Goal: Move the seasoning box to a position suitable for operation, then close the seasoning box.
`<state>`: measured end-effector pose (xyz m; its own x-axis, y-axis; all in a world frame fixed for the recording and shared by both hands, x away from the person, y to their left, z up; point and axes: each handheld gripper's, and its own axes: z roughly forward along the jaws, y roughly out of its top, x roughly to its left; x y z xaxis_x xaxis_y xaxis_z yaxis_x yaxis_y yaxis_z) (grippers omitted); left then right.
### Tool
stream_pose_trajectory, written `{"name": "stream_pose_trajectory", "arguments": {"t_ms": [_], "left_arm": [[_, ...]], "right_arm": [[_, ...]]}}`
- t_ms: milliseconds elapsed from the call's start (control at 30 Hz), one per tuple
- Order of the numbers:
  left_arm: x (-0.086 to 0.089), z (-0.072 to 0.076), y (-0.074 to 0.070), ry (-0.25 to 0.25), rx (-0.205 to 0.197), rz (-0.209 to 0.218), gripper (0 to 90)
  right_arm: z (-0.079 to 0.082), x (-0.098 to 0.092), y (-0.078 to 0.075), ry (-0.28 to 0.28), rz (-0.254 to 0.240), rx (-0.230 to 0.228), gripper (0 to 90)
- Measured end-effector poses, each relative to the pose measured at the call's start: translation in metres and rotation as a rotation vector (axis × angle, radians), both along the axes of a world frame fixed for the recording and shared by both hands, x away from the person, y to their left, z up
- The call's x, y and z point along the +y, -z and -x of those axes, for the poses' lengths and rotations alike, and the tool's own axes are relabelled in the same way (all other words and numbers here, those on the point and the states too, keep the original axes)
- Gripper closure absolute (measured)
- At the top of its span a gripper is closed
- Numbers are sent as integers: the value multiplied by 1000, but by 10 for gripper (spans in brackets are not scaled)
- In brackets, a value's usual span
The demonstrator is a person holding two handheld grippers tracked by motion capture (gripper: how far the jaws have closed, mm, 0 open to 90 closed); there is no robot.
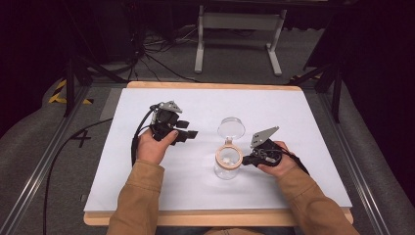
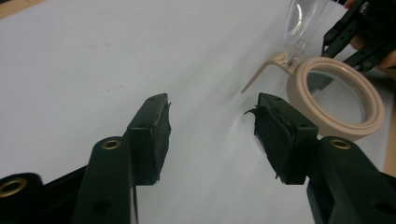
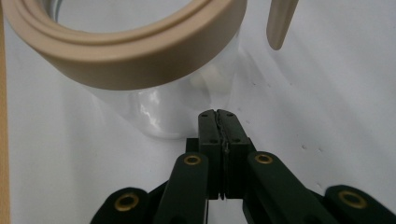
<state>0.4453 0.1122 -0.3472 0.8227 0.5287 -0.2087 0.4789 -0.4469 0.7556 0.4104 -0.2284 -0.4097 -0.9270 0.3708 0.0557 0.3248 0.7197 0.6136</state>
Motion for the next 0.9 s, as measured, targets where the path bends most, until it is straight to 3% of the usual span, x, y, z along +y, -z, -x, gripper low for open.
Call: {"name": "stream_pose_trajectory", "arguments": {"t_ms": [233,567,667,900], "left_arm": [[-6,0,-1,32,-9,-5,532],[-15,-3,-9,62,-43,40,810],[-20,-5,-10,61,-53,83,853],[-36,-9,-11,32,-90,114,849]], "right_arm": [[1,-3,-4,23,-10,8,889],[13,-23,-40,78,-124,-43,896],[23,-24,-52,82,-167,-66,896],[34,-11,-63,60,-233,-73,897]]}}
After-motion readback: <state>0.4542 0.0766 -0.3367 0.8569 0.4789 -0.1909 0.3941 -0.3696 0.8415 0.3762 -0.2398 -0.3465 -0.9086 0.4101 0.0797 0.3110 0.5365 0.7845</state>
